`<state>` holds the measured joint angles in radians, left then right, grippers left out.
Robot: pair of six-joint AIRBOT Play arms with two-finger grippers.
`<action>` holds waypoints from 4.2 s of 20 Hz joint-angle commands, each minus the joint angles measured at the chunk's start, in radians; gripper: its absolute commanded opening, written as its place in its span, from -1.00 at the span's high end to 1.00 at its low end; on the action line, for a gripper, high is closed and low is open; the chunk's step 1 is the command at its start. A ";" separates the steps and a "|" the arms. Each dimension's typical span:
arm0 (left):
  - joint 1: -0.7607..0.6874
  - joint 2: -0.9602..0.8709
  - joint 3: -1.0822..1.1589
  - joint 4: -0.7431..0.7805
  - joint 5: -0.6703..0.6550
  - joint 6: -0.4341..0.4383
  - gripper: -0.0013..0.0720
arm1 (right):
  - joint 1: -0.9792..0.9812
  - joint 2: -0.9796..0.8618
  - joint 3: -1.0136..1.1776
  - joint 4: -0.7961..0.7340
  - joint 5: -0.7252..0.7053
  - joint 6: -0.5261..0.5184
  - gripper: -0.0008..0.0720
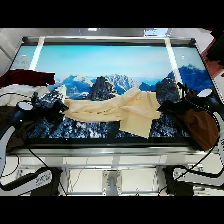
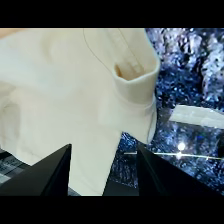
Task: Fold the shirts.
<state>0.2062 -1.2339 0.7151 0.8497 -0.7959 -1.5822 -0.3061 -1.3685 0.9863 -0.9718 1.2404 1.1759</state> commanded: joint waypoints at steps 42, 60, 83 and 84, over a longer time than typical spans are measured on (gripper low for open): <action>-0.013 -0.087 0.116 -0.370 0.064 0.248 0.93 | 0.001 -0.001 -0.003 -0.088 0.014 0.006 -0.22; 0.028 -0.028 0.210 -0.449 0.020 0.343 0.93 | 0.124 0.060 -0.031 -0.020 -0.206 0.004 0.89; 0.158 0.266 0.661 -0.106 -0.129 0.282 0.94 | -0.053 0.324 0.549 0.180 0.109 0.100 0.89; 0.103 0.194 0.661 -0.091 -0.104 0.297 0.94 | -0.006 0.257 0.519 0.166 0.045 0.076 0.89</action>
<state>0.3935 -0.8917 1.3724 0.7063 -0.9115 -1.2854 -0.3874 -0.9668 1.5742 -0.8261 1.3884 1.2823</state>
